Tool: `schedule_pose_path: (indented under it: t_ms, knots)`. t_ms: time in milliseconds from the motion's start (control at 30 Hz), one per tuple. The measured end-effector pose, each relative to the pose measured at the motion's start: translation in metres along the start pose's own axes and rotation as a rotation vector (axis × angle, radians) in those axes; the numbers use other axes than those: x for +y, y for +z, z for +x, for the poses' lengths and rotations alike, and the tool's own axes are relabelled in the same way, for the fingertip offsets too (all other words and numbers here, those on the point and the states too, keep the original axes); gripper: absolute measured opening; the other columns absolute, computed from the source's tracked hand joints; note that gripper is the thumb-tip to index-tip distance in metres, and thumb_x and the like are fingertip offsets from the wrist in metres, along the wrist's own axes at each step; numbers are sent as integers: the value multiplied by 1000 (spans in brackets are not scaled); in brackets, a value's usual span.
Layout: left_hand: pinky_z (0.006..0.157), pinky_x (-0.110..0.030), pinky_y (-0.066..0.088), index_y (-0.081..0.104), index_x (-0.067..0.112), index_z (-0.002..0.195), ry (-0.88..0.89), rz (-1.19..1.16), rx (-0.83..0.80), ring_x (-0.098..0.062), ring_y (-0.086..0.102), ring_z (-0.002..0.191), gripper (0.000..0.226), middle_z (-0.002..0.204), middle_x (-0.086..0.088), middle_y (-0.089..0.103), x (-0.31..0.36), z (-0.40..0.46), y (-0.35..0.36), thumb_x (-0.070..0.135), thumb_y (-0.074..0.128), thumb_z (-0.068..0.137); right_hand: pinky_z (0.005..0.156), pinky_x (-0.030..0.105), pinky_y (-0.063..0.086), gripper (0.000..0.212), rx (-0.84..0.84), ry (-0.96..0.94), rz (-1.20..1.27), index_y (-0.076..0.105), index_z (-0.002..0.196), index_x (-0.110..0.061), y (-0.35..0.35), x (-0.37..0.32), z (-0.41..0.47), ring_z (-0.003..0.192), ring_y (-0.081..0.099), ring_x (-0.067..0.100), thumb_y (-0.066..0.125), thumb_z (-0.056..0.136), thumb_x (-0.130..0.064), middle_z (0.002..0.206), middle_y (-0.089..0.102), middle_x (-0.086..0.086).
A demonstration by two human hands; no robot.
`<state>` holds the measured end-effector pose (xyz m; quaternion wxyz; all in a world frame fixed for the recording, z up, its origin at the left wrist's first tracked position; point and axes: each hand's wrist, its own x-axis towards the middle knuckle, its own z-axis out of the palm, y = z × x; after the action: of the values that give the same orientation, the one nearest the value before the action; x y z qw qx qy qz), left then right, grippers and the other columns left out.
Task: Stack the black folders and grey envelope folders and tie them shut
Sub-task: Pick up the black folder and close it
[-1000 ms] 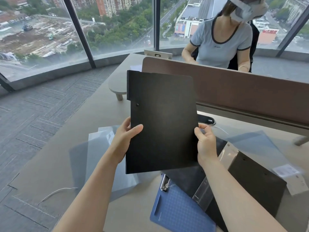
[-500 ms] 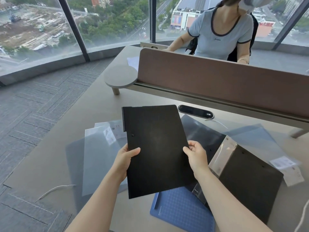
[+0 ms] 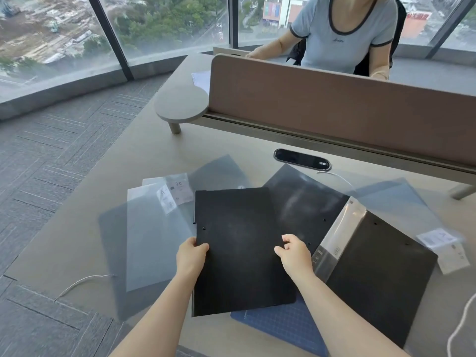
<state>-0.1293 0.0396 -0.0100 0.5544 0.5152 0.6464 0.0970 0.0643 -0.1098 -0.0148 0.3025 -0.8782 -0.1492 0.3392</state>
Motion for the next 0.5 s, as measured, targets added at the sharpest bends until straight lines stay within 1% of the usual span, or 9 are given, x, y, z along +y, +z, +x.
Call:
schedule_pose_path:
  t_ms: [33, 67, 100, 200, 267, 300, 400, 500]
  knots:
    - [67, -31, 51, 64, 7, 108, 22, 35, 17, -22, 65, 83, 19, 97, -7, 70, 0, -1, 1, 11, 56, 91, 84, 31, 45, 39, -7, 4, -29, 57, 128, -12, 1, 1, 0, 92, 54, 18, 63, 90, -18, 100, 63, 2]
    - [67, -29, 49, 62, 8, 111, 45, 68, 37, -21, 64, 85, 20, 102, -7, 69, 0, -3, 3, 13, 57, 93, 84, 32, 46, 39, -14, 8, -62, 57, 128, -13, 2, 2, 1, 92, 54, 18, 63, 90, -20, 101, 63, 2]
    - [71, -29, 49, 60, 9, 115, 66, 97, 58, -21, 63, 88, 22, 106, -7, 67, 0, -3, 5, 16, 58, 94, 83, 31, 45, 39, -19, 12, -95, 57, 127, -13, 3, 2, 1, 91, 54, 18, 64, 90, -22, 99, 63, 1]
    - [84, -36, 51, 54, 10, 125, 94, 150, 100, -21, 60, 92, 35, 113, -6, 63, -3, -2, 8, 19, 64, 92, 74, 30, 42, 36, -15, 19, -207, 57, 122, -18, 5, 3, 0, 87, 54, 20, 63, 89, -30, 96, 65, -2]
    - [87, -39, 53, 53, 10, 127, 101, 201, 124, -23, 59, 95, 42, 120, -8, 60, -6, 1, 8, 20, 68, 89, 71, 31, 42, 32, -9, 28, -293, 55, 118, -22, 6, 1, -1, 87, 55, 20, 59, 89, -34, 101, 66, -3]
    - [89, -40, 53, 52, 11, 127, 105, 232, 136, -24, 59, 100, 45, 123, -10, 57, -8, 2, 9, 21, 70, 87, 70, 31, 42, 30, -5, 27, -332, 55, 116, -23, 6, 0, -2, 87, 57, 21, 58, 89, -36, 102, 66, -3]
    - [97, -45, 47, 47, 12, 135, 131, 378, 202, -31, 51, 119, 56, 132, -13, 50, -8, -1, 12, 21, 71, 85, 70, 31, 46, 28, 13, -16, -414, 54, 113, -23, 6, -2, -2, 90, 62, 22, 56, 90, -38, 104, 67, -3]
    - [102, -45, 40, 47, 15, 139, 272, 568, 279, -33, 44, 124, 60, 135, -12, 49, -1, -7, 20, 20, 70, 84, 73, 32, 51, 28, 32, -65, -441, 54, 113, -22, 3, -1, -2, 93, 64, 20, 58, 91, -39, 108, 65, -4]
